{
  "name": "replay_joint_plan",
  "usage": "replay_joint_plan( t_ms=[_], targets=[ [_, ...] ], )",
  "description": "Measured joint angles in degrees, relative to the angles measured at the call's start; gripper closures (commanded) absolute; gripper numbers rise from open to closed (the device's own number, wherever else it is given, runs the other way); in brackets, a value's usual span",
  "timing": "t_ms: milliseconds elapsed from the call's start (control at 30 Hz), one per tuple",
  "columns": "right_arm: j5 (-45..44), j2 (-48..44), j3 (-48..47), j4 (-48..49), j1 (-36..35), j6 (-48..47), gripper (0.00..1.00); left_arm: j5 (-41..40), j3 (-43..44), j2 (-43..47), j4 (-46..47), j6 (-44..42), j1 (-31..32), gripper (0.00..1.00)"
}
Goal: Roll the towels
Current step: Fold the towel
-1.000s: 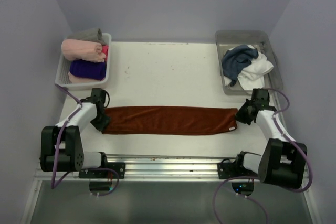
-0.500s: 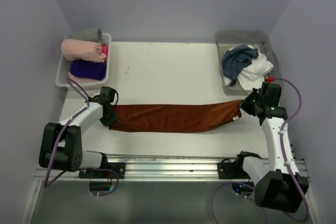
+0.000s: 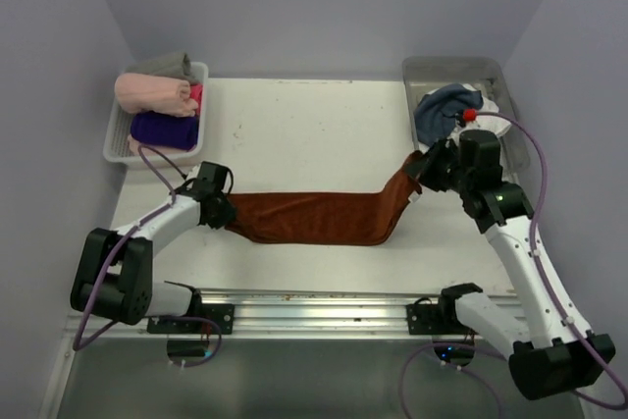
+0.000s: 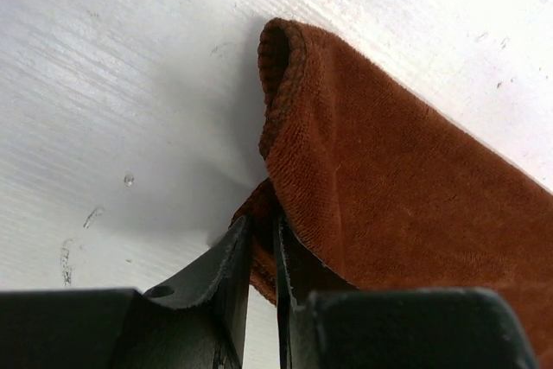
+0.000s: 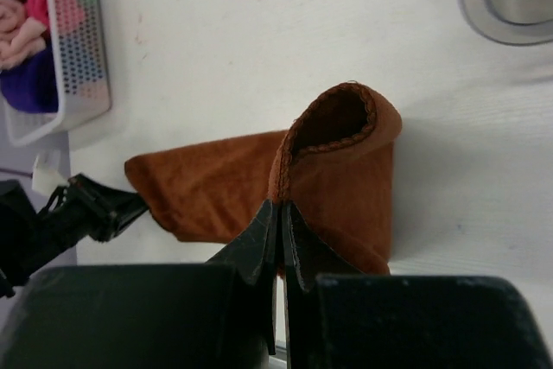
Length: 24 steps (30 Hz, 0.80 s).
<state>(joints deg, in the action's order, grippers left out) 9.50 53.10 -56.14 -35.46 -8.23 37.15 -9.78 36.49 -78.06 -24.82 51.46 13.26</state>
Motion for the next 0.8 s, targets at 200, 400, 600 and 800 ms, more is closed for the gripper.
replay_joint_plan(
  t_ms=[200, 400, 600, 800],
  targets=[
    [-4.1, 7.4, -4.8, 4.4, -16.5, 3.6, 1.00, 0.3, -1.2, 3.0, -3.3, 0.2, 0.4, 0.80],
    [-7.0, 16.6, -9.6, 8.0, -29.0, 4.9, 1.00, -1.2, -1.6, 5.1, -10.2, 0.5, 0.7, 0.80],
    [-9.6, 18.6, -10.4, 9.3, -30.7, 5.3, 1.00, -1.1, -1.9, 5.2, -10.2, 0.5, 0.7, 0.81],
    [-13.1, 14.9, -10.5, 6.9, -27.3, 4.5, 1.00, -1.2, -2.0, 5.1, -9.7, 0.5, 1.8, 0.81]
  ],
)
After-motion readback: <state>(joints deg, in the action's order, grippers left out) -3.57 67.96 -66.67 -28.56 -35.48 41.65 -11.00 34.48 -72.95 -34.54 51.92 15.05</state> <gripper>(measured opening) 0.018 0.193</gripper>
